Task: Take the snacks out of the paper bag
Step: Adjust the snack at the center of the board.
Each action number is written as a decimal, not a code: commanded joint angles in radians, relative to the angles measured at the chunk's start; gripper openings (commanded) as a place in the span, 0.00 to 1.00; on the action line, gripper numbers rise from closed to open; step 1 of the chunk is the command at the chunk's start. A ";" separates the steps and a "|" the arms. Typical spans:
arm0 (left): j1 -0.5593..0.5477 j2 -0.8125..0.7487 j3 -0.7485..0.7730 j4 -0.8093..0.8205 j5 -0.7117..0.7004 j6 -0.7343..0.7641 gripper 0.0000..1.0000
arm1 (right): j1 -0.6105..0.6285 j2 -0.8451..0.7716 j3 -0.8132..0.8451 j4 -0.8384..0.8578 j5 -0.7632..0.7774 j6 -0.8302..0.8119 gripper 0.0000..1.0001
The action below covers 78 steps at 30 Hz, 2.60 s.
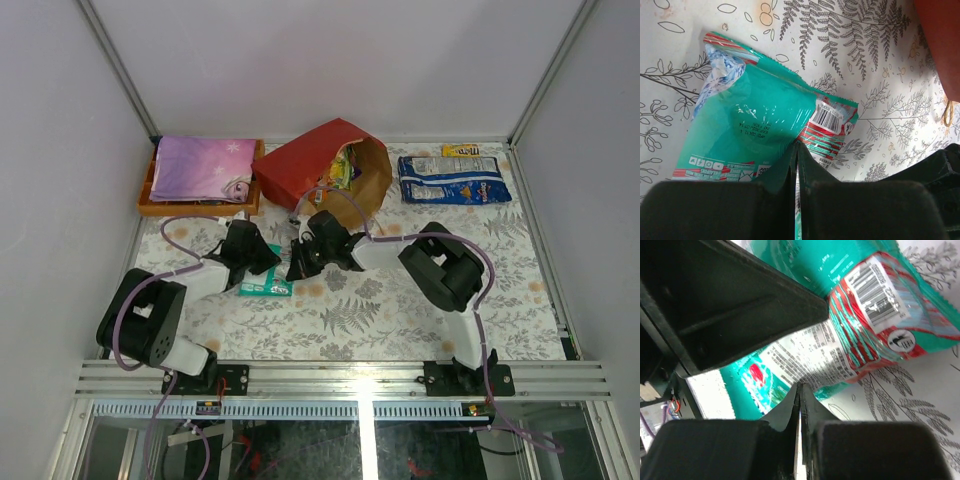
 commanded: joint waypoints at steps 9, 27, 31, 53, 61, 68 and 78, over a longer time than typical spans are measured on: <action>-0.046 -0.058 0.090 -0.186 -0.178 0.070 0.00 | 0.004 -0.283 -0.042 -0.066 0.050 -0.100 0.29; -0.036 0.077 0.065 -0.079 -0.049 0.042 0.00 | 0.094 -0.048 0.007 0.049 -0.103 -0.063 0.00; -0.037 0.122 0.061 -0.084 -0.044 0.023 0.00 | 0.088 0.006 0.086 -0.088 -0.065 -0.058 0.00; -0.062 -0.151 0.195 -0.336 -0.121 0.077 0.30 | -0.060 -0.436 -0.232 0.116 -0.060 -0.011 0.23; -0.281 -0.148 0.267 -0.576 -0.264 0.055 0.73 | -0.386 -0.645 -0.393 0.188 -0.133 0.095 0.63; -0.384 -0.013 0.273 -0.560 -0.350 0.010 0.74 | -0.459 -0.648 -0.422 0.162 -0.141 0.069 0.65; -0.384 0.169 0.284 -0.429 -0.311 0.030 0.74 | -0.470 -0.611 -0.449 0.198 -0.184 0.089 0.65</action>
